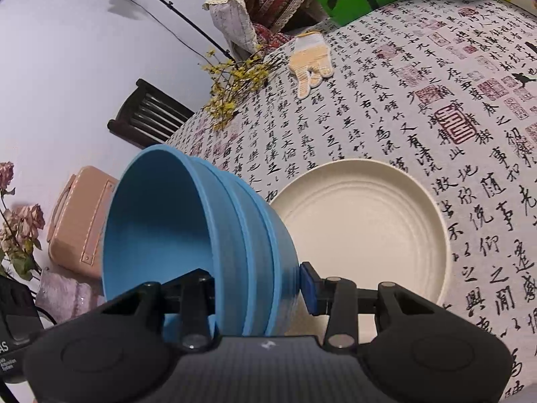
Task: Organize plates and bowls
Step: 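Lower the stacked blue bowls onto the cream plates with both grippers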
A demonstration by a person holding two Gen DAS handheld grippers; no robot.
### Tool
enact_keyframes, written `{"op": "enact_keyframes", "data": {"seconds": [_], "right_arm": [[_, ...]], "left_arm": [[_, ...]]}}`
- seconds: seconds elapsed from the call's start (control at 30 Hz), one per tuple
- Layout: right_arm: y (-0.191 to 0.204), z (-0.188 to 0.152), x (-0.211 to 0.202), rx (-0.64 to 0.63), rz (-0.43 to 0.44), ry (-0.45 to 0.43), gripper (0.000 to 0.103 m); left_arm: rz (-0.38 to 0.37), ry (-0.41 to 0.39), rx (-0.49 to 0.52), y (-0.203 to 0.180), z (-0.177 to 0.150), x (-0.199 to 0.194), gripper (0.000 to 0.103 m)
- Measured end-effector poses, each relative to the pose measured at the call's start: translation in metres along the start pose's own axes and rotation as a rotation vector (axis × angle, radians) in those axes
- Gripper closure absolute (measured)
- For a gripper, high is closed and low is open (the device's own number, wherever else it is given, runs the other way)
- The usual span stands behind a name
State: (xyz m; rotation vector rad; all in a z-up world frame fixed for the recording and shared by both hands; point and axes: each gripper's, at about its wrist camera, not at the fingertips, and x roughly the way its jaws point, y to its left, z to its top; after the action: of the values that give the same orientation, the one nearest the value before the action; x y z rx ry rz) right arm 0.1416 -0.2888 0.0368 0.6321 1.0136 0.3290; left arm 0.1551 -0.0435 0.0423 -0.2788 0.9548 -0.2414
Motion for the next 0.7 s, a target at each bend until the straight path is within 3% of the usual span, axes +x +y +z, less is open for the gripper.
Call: {"op": "enact_keyframes", "data": {"seconds": [0.7], "right_arm": [[-0.032,0.009,-0.007,0.045,-0.027,-0.013,0.065]], "left_arm": [[-0.038,0.052,0.008,-0.018,0.004,0.028,0.051]]}}
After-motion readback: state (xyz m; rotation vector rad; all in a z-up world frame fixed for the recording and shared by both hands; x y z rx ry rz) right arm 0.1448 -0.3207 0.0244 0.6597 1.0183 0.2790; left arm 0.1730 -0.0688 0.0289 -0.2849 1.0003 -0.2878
